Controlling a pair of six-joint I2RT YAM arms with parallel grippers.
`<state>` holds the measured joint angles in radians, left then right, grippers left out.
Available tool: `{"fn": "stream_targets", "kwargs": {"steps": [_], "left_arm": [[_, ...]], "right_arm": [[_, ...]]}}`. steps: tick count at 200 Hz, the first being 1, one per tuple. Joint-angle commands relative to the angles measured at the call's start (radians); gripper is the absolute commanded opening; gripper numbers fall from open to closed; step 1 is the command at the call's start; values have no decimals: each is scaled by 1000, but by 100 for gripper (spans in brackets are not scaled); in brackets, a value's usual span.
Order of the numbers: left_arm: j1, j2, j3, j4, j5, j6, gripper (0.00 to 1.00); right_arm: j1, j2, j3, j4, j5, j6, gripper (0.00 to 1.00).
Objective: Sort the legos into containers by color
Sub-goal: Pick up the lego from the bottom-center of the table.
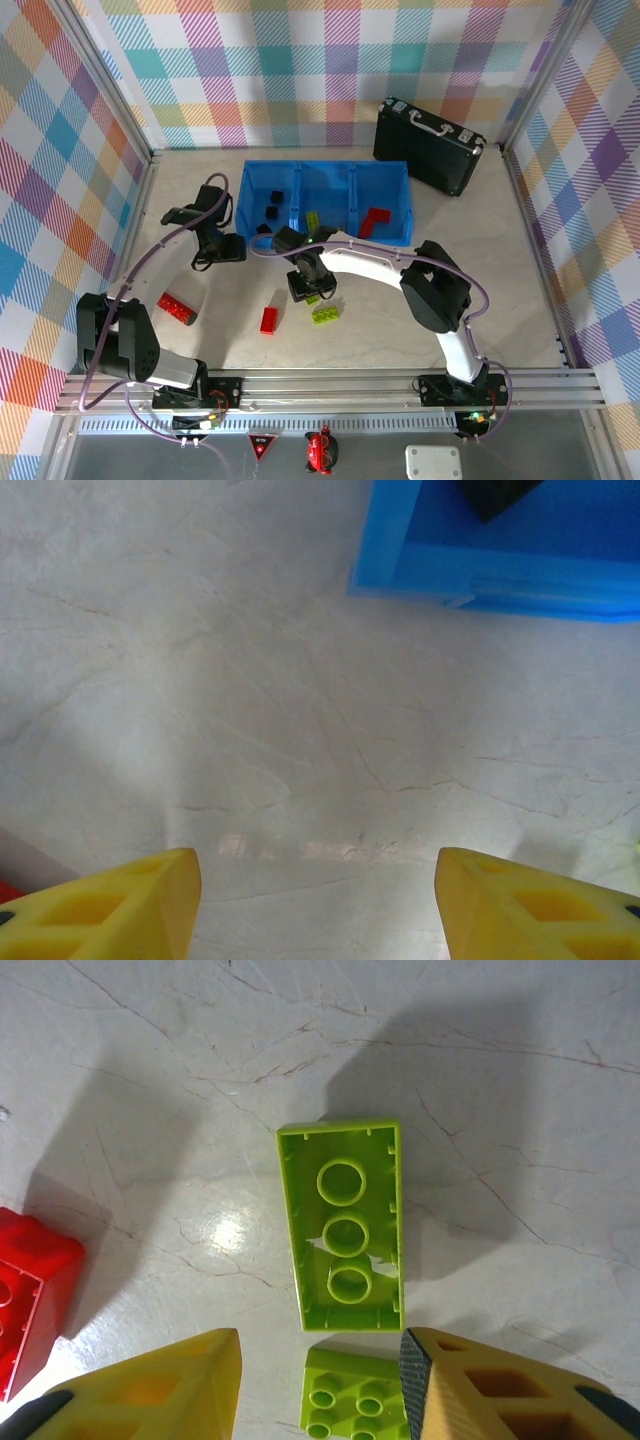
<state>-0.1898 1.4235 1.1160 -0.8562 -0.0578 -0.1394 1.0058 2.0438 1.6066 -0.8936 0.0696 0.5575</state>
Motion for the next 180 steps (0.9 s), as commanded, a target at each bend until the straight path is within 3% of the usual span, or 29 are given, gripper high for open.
{"fn": "stream_targets", "kwargs": {"steps": [1, 86, 180], "left_arm": [[25, -58, -19, 32, 27, 29, 64], [60, -109, -36, 53, 101, 24, 63], [64, -107, -33, 54, 118, 24, 63]], "right_arm": [[10, 31, 33, -44, 24, -6, 47], [10, 87, 36, -32, 23, -6, 49], [12, 85, 35, -27, 25, 3, 38]]}}
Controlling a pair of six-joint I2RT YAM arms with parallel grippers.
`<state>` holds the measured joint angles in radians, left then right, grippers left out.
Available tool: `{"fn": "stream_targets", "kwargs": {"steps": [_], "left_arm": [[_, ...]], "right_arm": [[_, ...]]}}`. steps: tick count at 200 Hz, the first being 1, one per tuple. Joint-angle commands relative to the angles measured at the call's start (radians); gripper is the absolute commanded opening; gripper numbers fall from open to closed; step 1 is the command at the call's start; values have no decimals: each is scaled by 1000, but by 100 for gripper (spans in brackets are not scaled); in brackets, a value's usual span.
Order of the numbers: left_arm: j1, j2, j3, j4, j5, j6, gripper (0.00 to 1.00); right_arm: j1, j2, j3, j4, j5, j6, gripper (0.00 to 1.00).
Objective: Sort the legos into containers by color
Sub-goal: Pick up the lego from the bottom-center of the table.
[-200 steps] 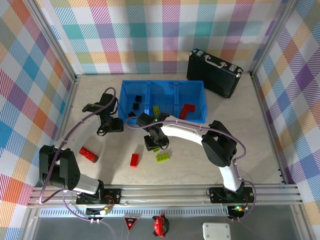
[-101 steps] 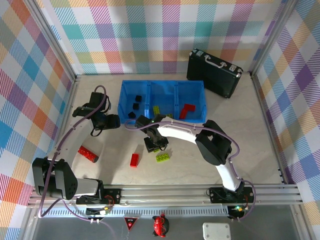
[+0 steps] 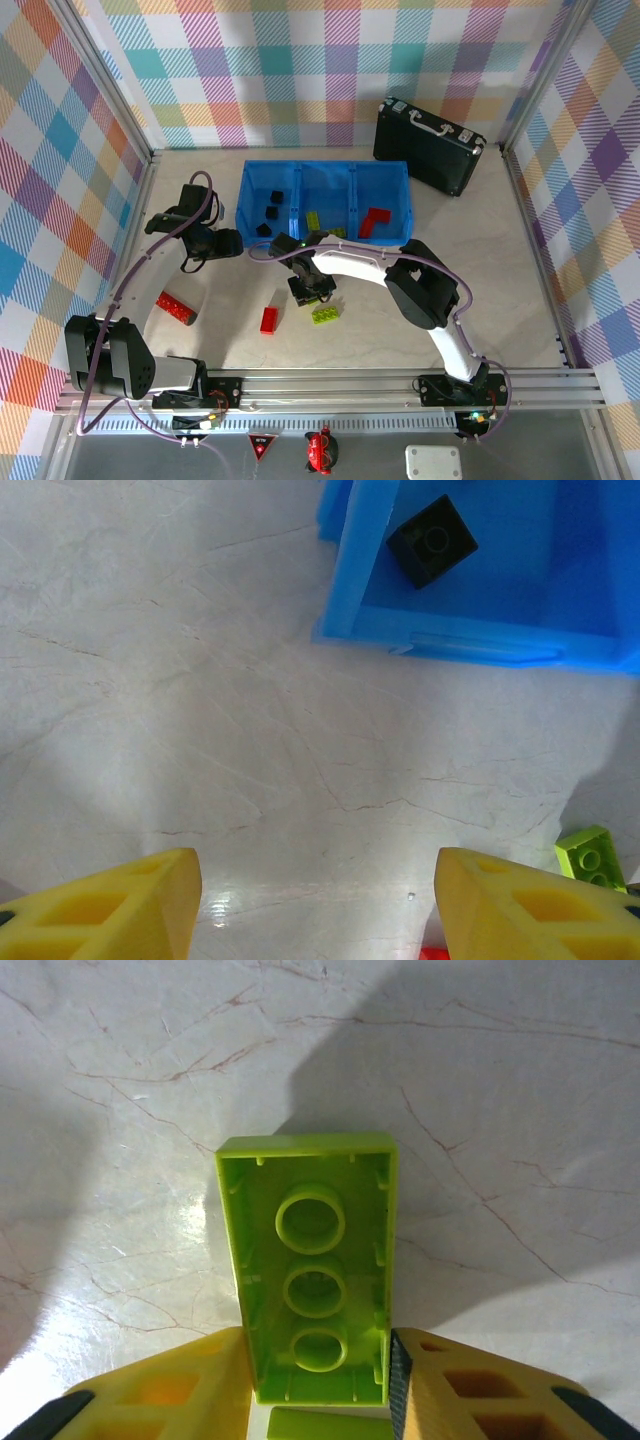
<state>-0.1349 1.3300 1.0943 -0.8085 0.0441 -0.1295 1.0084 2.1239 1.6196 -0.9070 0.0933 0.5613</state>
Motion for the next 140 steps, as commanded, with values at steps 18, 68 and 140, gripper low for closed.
{"fn": "stream_targets", "kwargs": {"steps": [18, 68, 140], "left_arm": [[11, -14, -11, 6, 14, 15, 63], [11, -14, -14, 9, 19, 14, 63], [11, -6, -14, 10, 30, 13, 62]], "right_arm": [[9, -5, 22, -16, 3, 1, 37], [8, -46, 29, -45, 21, -2, 37], [-11, -126, 67, -107, 39, -13, 37]]}}
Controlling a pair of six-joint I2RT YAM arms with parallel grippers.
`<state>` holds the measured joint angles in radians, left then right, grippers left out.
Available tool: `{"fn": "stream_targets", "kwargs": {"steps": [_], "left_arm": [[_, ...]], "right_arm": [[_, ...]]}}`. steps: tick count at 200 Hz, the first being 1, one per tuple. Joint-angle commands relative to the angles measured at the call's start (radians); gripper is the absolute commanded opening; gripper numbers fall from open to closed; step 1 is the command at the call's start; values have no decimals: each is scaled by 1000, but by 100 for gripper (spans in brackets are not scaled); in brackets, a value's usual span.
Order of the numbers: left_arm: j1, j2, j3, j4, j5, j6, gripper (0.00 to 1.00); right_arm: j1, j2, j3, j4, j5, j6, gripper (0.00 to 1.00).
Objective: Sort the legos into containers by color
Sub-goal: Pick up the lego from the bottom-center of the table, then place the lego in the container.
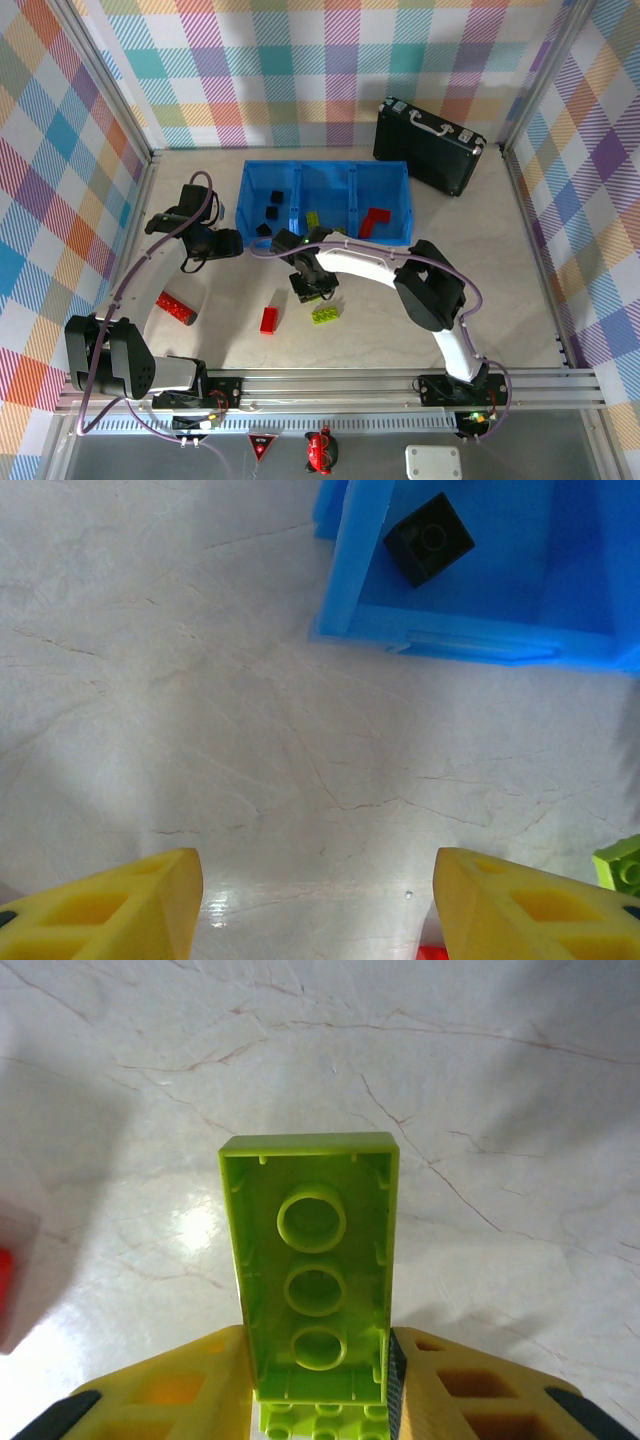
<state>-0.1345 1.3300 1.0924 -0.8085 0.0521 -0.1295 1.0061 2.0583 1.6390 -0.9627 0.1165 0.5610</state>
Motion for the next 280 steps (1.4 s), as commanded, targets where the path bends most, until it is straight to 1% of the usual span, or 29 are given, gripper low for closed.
{"fn": "stream_targets", "kwargs": {"steps": [1, 30, 67, 97, 129, 157, 200, 224, 256, 280], "left_arm": [[11, -5, -12, 10, 22, 13, 62], [12, -4, -12, 11, 23, 13, 62], [11, 1, -10, 12, 28, 13, 62], [11, 5, -11, 14, 30, 13, 62], [12, 13, -10, 14, 31, 11, 62], [13, 19, -6, 14, 31, 11, 62], [13, 28, -7, 7, 2, 11, 62], [13, 30, -7, 9, 9, 11, 61], [13, 34, -6, 9, 17, 10, 61], [12, 32, -6, 8, 10, 10, 61]], "right_arm": [[-11, -61, 49, -52, 15, -13, 37], [-30, -81, 79, -62, 10, -19, 38], [-75, -59, 151, -65, 3, -18, 34], [-123, -29, 179, -14, -20, -7, 34], [-162, 8, 248, -4, 17, -5, 34], [-208, 67, 330, -21, 54, 7, 34], [-262, 205, 519, -81, 100, -21, 35], [-297, 266, 590, -105, 93, -45, 35], [-344, 301, 596, -66, 37, -83, 35], [-361, 350, 632, -62, 24, -102, 35]]}}
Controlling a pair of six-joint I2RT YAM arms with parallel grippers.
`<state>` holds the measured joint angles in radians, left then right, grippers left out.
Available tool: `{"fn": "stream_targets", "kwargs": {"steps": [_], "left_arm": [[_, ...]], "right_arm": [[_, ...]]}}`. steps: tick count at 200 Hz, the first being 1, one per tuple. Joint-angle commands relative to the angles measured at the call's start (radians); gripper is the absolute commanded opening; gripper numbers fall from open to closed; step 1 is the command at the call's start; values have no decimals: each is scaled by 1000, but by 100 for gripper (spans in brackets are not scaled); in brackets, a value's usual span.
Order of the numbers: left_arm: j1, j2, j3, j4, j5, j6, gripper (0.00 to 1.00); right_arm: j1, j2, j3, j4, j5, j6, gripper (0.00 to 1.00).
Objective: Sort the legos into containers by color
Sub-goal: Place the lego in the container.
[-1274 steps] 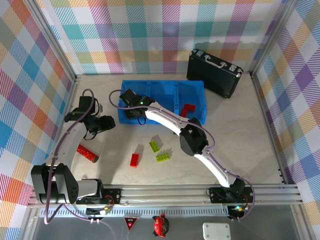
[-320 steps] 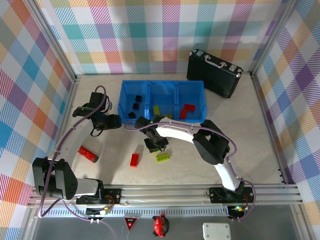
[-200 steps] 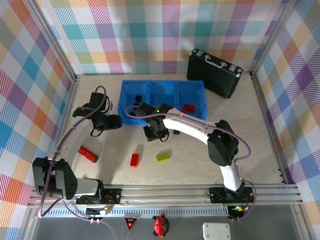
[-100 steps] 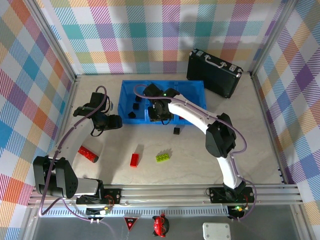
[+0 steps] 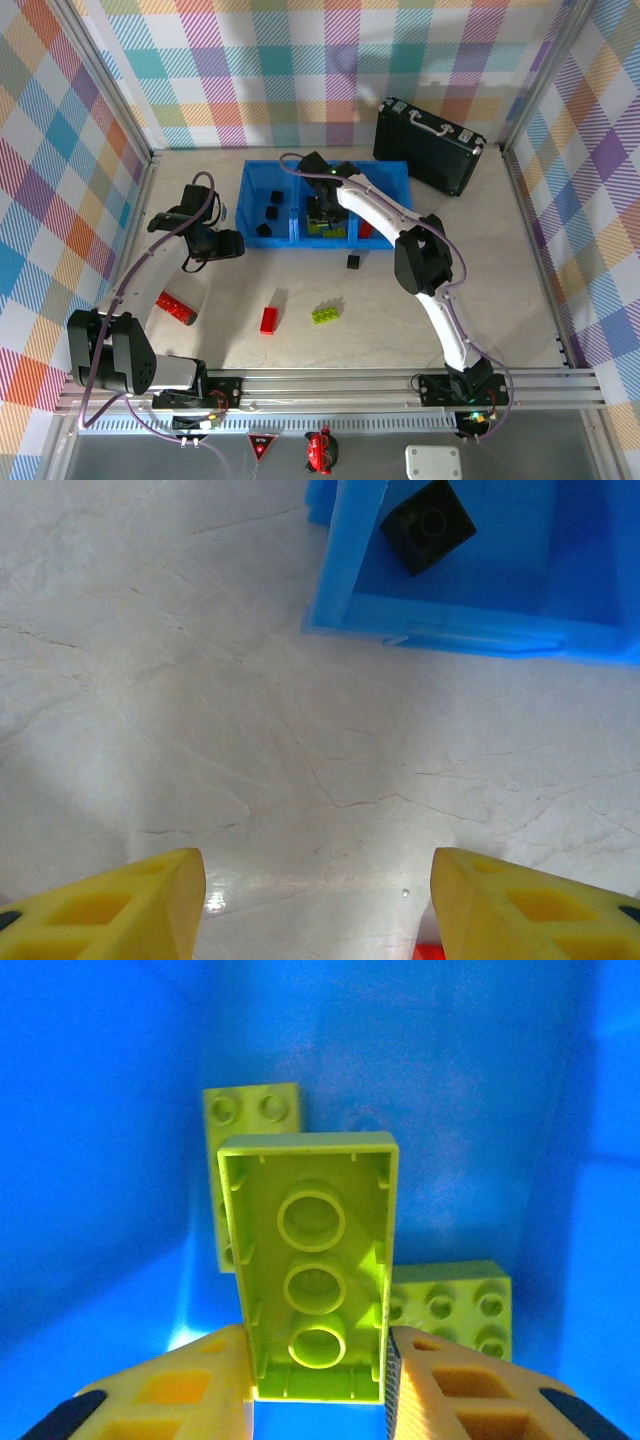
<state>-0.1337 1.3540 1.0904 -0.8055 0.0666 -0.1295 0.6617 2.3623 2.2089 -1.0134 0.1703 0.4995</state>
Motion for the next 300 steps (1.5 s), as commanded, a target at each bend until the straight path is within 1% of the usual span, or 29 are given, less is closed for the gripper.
{"fn": "stream_targets", "kwargs": {"steps": [1, 22, 57, 122, 161, 219, 273, 300], "left_arm": [[12, 8, -4, 5, -5, 10, 61], [13, 6, -5, 4, -10, 10, 61], [13, 2, -7, 3, -14, 10, 61], [13, -1, -9, 2, -10, 9, 61], [12, -4, -9, 3, -10, 9, 61], [13, -5, -12, 3, -1, 8, 61], [10, -17, -35, -12, 42, -16, 61], [4, -6, -23, -36, 52, -47, 61]], "right_arm": [[-17, 47, 65, -12, -29, -41, 35], [-28, 83, 99, -14, -37, -53, 35], [-36, 113, 107, -10, -54, -50, 36], [-37, 121, 97, -25, -83, -37, 40], [-37, 96, 107, -27, -73, -44, 44], [-31, 34, 123, -53, -75, -48, 45], [-28, -41, 135, -102, -111, -94, 45], [-28, -96, 106, -110, -138, -105, 45]]}}
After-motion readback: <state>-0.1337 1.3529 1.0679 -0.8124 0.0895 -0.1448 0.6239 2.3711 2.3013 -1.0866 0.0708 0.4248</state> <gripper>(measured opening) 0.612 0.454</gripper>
